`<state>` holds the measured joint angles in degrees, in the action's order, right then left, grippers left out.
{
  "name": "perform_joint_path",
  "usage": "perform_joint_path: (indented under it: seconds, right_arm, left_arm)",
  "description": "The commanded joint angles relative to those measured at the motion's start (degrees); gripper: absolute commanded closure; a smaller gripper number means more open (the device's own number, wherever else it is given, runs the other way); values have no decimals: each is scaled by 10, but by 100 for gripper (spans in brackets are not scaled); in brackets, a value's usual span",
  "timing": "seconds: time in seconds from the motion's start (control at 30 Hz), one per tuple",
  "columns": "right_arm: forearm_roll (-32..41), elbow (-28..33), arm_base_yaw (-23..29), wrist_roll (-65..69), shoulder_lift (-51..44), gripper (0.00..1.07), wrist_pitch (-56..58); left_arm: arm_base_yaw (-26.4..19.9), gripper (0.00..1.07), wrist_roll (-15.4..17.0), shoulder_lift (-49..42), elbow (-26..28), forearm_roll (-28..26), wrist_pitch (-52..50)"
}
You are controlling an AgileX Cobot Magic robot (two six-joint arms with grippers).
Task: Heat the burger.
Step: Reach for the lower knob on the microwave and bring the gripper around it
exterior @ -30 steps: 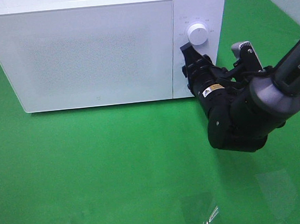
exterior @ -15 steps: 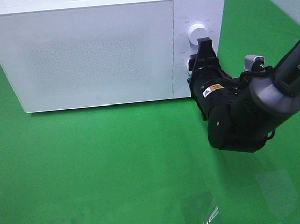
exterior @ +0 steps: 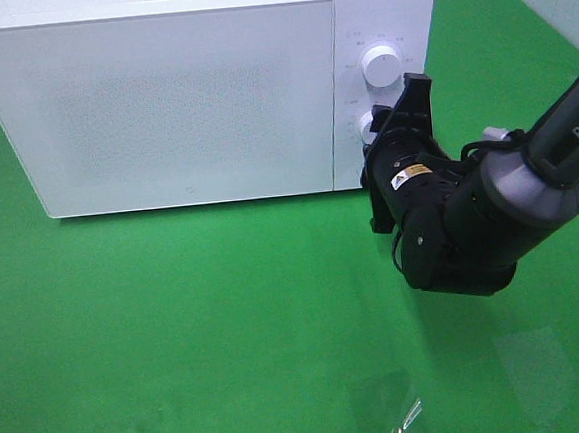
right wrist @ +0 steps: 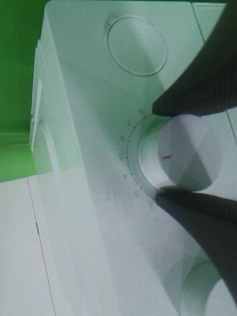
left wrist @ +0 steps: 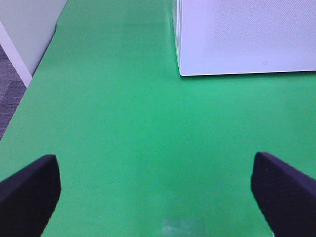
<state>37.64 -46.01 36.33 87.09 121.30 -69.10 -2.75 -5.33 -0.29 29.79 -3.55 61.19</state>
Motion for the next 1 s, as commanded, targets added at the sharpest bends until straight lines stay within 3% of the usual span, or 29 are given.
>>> perform_joint_path:
  seconds: [0.03,0.4,0.67,1.0]
  right_arm:
    - [-71,-14,-3,9,-6,107,-5]
    - [-70,-14,-3,2,-6,96,-3]
    - [-70,-11,-3,-2,-6,69,6]
    - [-72,-11,-3,-26,-6,56,6]
  left_arm:
    - [-2,9,0,-10,-2,1,2]
    - [-2,9,0,-10,-2,1,2]
    - [-2,9,0,-10,-2,1,2]
    - [-2,9,0,-10,-2,1,2]
